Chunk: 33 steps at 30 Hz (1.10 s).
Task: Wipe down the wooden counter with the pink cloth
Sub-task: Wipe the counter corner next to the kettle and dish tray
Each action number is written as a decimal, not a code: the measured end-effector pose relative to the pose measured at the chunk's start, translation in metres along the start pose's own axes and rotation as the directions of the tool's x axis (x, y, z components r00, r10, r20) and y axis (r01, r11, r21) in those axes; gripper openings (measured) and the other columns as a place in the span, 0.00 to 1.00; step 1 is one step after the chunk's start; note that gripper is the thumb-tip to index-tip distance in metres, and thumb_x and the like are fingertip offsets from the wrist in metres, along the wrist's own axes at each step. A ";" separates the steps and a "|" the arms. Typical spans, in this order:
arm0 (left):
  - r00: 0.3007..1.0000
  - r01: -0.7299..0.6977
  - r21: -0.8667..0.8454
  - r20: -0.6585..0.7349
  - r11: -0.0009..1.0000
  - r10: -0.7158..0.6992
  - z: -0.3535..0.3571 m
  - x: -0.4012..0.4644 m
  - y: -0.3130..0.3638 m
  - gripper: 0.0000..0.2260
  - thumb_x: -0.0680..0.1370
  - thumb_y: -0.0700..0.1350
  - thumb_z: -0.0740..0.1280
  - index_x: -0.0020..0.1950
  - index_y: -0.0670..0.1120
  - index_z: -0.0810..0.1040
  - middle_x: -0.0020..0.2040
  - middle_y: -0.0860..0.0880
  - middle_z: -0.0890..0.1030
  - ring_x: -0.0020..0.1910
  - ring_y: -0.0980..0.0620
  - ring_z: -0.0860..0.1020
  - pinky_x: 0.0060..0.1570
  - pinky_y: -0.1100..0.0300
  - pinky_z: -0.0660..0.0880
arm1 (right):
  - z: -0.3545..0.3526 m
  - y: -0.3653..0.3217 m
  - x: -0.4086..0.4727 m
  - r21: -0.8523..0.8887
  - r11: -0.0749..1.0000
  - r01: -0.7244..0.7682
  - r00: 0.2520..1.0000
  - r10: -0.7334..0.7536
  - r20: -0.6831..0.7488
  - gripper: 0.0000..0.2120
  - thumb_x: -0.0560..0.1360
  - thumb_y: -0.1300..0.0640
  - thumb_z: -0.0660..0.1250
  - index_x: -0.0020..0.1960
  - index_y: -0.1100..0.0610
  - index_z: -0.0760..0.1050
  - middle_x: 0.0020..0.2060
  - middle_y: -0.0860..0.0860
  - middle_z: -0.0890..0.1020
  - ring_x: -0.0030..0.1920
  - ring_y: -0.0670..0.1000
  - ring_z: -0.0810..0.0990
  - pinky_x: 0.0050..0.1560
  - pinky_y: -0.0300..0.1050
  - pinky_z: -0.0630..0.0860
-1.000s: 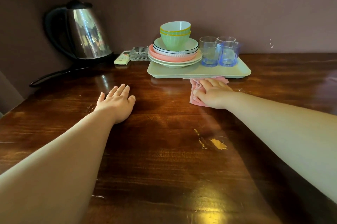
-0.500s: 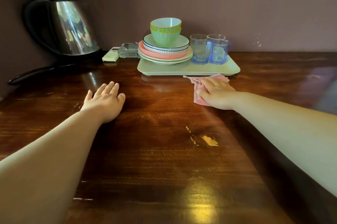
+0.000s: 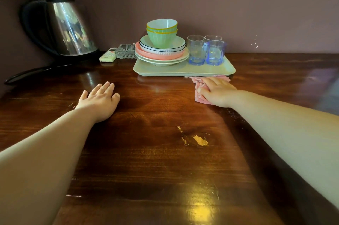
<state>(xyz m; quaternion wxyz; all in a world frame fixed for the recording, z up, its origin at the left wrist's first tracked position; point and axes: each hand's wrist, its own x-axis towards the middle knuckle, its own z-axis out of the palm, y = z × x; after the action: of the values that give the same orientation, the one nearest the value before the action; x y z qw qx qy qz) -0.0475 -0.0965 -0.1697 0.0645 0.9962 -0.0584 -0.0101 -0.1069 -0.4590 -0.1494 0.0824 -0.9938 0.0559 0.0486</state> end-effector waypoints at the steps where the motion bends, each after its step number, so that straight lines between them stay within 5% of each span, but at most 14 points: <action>1: 1.000 0.001 -0.001 0.004 1.000 -0.001 0.000 0.000 0.000 0.26 0.82 0.59 0.45 0.80 0.54 0.47 0.79 0.58 0.45 0.77 0.57 0.42 0.74 0.49 0.39 | 0.001 -0.003 0.000 -0.010 1.000 -0.015 1.000 0.015 -0.014 0.29 0.84 0.41 0.44 0.82 0.47 0.48 0.82 0.47 0.52 0.81 0.51 0.49 0.79 0.53 0.48; 6: 1.000 0.005 -0.005 0.005 1.000 -0.005 0.002 0.002 -0.001 0.26 0.81 0.59 0.45 0.79 0.55 0.48 0.79 0.58 0.45 0.77 0.58 0.42 0.74 0.50 0.39 | 0.007 0.014 -0.019 0.054 0.992 0.118 0.993 -0.119 0.019 0.28 0.84 0.41 0.45 0.82 0.45 0.50 0.81 0.45 0.54 0.80 0.49 0.50 0.78 0.54 0.50; 11: 1.000 0.013 0.007 0.013 1.000 -0.013 0.001 0.002 0.000 0.26 0.82 0.59 0.45 0.80 0.55 0.47 0.79 0.58 0.44 0.77 0.58 0.42 0.74 0.50 0.39 | -0.003 0.012 -0.003 0.014 1.000 -0.012 1.000 0.012 -0.022 0.28 0.84 0.43 0.46 0.82 0.47 0.51 0.81 0.48 0.55 0.80 0.52 0.52 0.79 0.54 0.50; 17: 1.000 0.013 -0.001 0.009 1.000 -0.013 0.001 0.003 -0.002 0.26 0.82 0.59 0.45 0.79 0.55 0.48 0.79 0.58 0.45 0.77 0.58 0.42 0.74 0.50 0.40 | 0.004 0.031 -0.015 0.056 0.992 0.109 0.994 -0.110 0.017 0.27 0.83 0.40 0.47 0.81 0.42 0.51 0.80 0.44 0.56 0.80 0.49 0.51 0.77 0.53 0.50; 21: 1.000 0.012 0.014 0.007 1.000 -0.012 -0.001 0.000 0.001 0.26 0.82 0.59 0.45 0.80 0.55 0.47 0.79 0.58 0.45 0.77 0.57 0.42 0.74 0.50 0.40 | -0.001 0.024 -0.003 0.000 1.000 -0.031 0.999 0.031 -0.036 0.28 0.84 0.42 0.45 0.82 0.47 0.48 0.81 0.47 0.53 0.81 0.52 0.50 0.79 0.54 0.50; 27: 1.000 0.015 0.023 0.011 1.000 -0.016 0.000 0.003 -0.001 0.26 0.82 0.60 0.45 0.80 0.55 0.47 0.79 0.58 0.45 0.77 0.57 0.42 0.75 0.49 0.40 | 0.003 0.038 -0.024 0.053 0.991 0.125 0.991 -0.126 0.032 0.27 0.83 0.41 0.47 0.82 0.43 0.50 0.80 0.44 0.55 0.80 0.50 0.52 0.78 0.55 0.52; 33: 0.997 0.073 0.138 -0.006 0.988 -0.073 -0.004 -0.002 0.010 0.27 0.81 0.61 0.42 0.79 0.55 0.47 0.80 0.56 0.45 0.78 0.53 0.41 0.73 0.44 0.37 | 0.001 0.025 -0.014 0.006 1.000 -0.007 0.999 0.007 -0.049 0.28 0.84 0.42 0.45 0.82 0.46 0.50 0.81 0.47 0.56 0.80 0.51 0.52 0.79 0.54 0.51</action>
<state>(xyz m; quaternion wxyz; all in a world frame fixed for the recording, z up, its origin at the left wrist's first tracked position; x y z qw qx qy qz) -0.0505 -0.1057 -0.1644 -0.0051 0.9997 -0.0222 -0.0079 -0.1235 -0.4815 -0.1532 0.0839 -0.9943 0.0617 0.0243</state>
